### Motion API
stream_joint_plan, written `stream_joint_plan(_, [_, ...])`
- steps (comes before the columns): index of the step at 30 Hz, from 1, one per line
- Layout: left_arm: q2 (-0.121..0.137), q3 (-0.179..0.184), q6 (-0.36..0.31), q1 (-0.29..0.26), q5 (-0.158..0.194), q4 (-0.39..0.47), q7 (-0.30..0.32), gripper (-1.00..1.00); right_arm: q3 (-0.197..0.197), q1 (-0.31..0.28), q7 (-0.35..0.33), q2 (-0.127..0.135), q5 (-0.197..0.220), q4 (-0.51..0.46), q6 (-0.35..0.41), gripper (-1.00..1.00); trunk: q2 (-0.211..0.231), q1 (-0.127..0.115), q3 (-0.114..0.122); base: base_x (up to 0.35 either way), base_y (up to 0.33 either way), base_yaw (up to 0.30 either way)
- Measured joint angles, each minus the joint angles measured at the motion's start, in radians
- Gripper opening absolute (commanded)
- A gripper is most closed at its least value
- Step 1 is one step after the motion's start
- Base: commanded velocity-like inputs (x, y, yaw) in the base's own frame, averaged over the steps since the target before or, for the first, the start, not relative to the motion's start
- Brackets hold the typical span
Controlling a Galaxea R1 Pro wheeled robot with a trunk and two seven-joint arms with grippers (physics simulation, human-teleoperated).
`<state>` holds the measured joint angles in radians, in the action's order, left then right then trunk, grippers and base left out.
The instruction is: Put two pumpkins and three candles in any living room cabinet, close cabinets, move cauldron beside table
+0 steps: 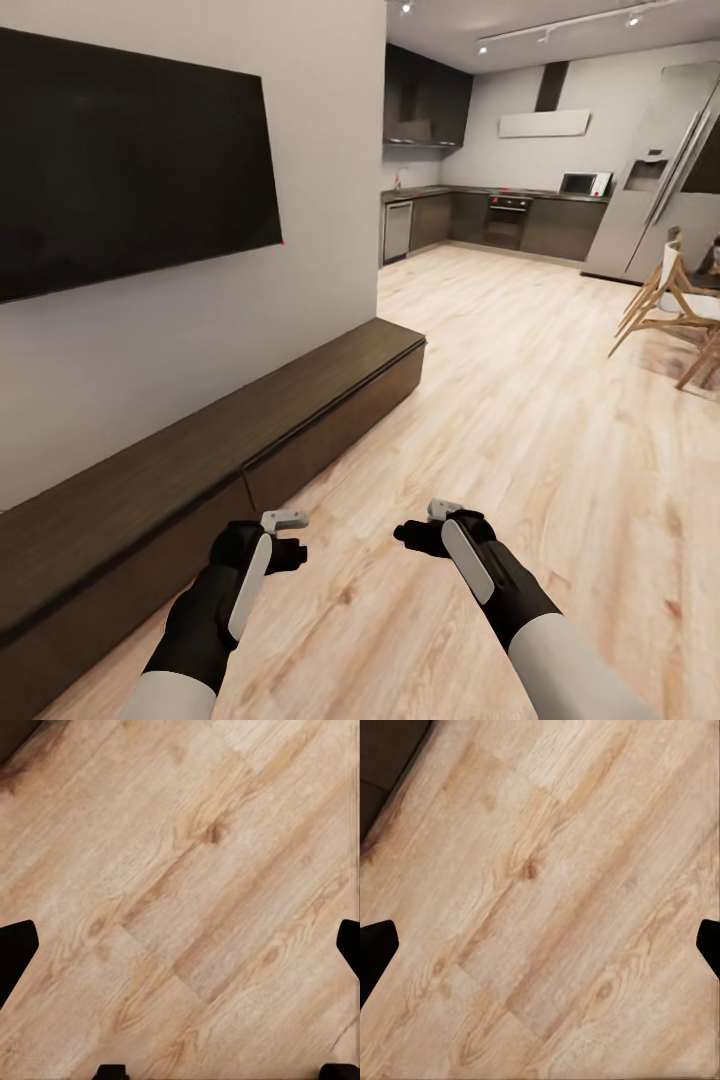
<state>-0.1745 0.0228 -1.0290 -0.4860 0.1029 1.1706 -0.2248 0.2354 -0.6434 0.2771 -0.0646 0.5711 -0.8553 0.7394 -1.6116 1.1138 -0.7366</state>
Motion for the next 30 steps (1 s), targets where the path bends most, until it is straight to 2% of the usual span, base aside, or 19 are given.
stream_joint_plan(26, [0.000, 0.001, 0.000, 0.000, 0.000, -0.008, -0.001, 1.00, -0.001, 0.000, 0.000, 0.001, 0.000, 0.000, -0.001, 1.00, 0.182, -0.100, 0.104, 0.000, 0.000, -0.272])
stream_joint_plan(30, [0.000, 0.001, 0.000, 0.000, 0.000, -0.009, -0.002, 1.00, -0.012, 0.000, 0.000, 0.001, 0.005, -0.042, 0.002, 1.00, 0.210, -0.115, 0.121, 0.000, 0.000, -0.248])
